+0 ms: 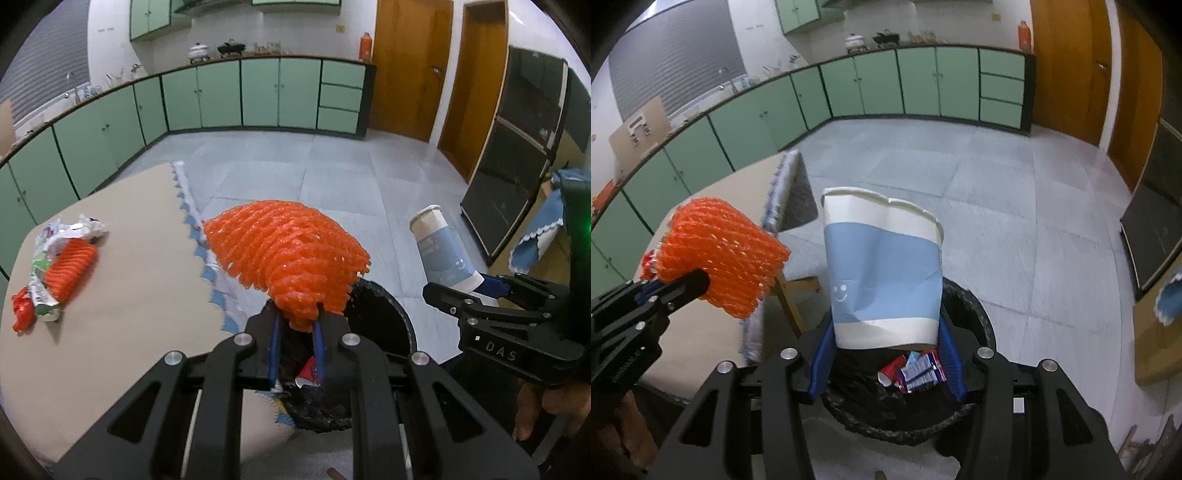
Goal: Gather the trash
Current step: 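Carry the cup and foam net to the black bin and open the right tool, then open the left tool over the bin to drop the orange foam net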
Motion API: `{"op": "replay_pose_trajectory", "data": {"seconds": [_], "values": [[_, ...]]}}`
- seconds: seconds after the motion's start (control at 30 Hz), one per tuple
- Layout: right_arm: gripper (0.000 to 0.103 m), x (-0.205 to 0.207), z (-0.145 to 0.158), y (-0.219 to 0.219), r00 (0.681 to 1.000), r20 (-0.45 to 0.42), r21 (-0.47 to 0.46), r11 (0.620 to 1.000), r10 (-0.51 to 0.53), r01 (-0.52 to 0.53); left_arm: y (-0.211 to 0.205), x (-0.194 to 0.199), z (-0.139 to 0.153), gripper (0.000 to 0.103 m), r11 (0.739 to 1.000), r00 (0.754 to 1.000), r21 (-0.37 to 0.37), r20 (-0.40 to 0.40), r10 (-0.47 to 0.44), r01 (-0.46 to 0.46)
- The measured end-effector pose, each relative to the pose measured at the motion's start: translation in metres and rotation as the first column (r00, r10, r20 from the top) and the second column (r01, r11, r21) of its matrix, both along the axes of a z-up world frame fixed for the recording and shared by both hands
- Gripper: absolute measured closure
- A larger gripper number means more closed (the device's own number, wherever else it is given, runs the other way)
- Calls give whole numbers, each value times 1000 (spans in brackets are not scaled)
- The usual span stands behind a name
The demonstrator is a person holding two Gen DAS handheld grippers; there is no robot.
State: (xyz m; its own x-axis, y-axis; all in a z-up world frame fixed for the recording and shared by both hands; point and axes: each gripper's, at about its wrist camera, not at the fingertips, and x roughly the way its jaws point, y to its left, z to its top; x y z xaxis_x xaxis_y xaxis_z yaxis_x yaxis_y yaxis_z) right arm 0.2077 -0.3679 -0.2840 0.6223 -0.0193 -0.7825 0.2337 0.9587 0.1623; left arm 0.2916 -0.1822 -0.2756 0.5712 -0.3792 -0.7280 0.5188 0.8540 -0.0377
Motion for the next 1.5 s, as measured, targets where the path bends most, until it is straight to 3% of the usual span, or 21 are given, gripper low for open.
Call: {"op": "replay_pose_trajectory", "data": {"seconds": [0.3,0.6,0.7,0.83,1.13,1.2,1.3,1.5], "values": [[53,11,-54,-27,995,-92,45,998,-41,45,-35,17,-40,90,997,997,60,-68,-39,43],[51,23,-81,-40,990,-133,48,997,-46,53,-57,26,-63,88,995,993,90,-109,-40,50],[48,27,-88,-39,986,-161,43,998,-38,46,-57,30,-69,83,994,991,97,-128,-30,43],[45,25,-89,-43,986,-159,38,998,-47,54,-55,33,-73,65,995,991,94,-134,-15,28],[45,16,-74,-50,990,-115,30,996,-80,84,-57,27,-79,59,993,991,112,-133,-18,33],[45,13,-70,-52,991,-105,30,995,-87,91,-58,27,-79,56,993,991,116,-131,-18,33],[45,11,-66,-56,991,-98,31,995,-92,95,-60,27,-80,41,992,992,120,-128,-16,32],[45,9,-62,-59,992,-82,37,994,-99,102,-69,24,-78,33,990,994,137,-111,-25,40]]}}
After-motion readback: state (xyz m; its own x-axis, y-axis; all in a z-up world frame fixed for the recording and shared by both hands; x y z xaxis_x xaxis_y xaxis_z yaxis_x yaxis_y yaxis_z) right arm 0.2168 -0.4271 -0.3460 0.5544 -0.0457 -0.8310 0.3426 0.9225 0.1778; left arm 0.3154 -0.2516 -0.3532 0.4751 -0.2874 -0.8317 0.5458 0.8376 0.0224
